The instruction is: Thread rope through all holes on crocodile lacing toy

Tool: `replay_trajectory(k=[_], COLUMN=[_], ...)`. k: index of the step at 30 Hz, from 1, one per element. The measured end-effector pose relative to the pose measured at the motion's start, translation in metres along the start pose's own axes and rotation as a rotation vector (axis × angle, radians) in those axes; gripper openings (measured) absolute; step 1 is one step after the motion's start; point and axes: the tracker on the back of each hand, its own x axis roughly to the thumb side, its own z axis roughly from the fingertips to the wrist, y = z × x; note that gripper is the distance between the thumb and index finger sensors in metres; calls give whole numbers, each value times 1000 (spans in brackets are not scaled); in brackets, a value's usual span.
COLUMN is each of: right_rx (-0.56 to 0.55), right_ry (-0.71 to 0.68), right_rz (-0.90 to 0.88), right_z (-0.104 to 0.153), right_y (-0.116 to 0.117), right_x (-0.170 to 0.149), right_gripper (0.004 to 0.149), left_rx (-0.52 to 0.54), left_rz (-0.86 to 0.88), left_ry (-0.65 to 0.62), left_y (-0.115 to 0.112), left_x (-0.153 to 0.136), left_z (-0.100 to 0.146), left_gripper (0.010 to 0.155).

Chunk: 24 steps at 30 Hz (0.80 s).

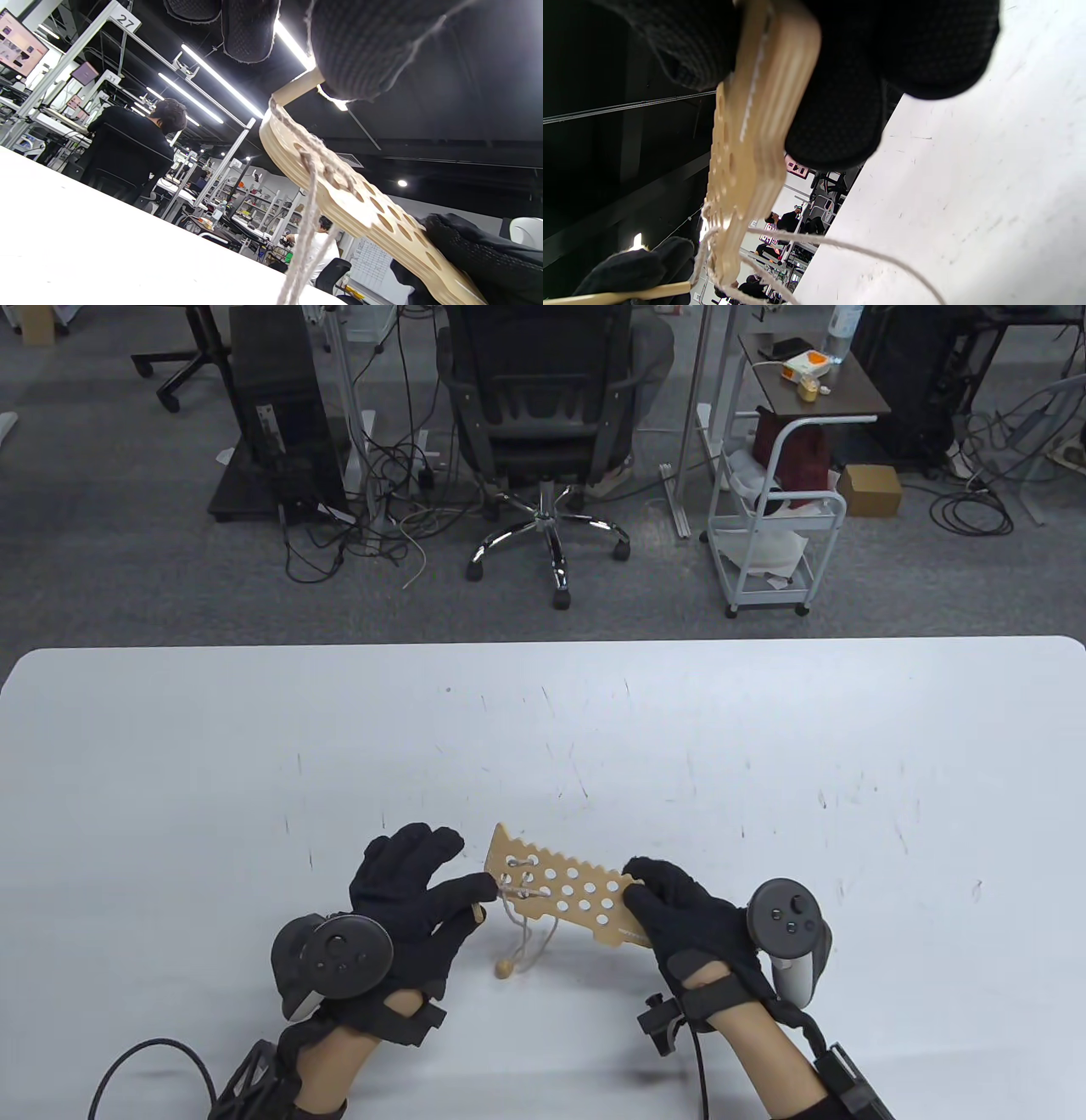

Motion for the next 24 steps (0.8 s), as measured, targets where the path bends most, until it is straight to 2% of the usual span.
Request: replay_trajectory(k=[24], right_rx=[-80], right_ry=[53], right_rz=[15], right_z=[-10], right_y=[-21], right_x=[-16], right_gripper=[47], left_rx=[88], left_rz=[7], left_ry=[96], left_y=[21], left_x=[-28], left_z=[-2], left_gripper=[45])
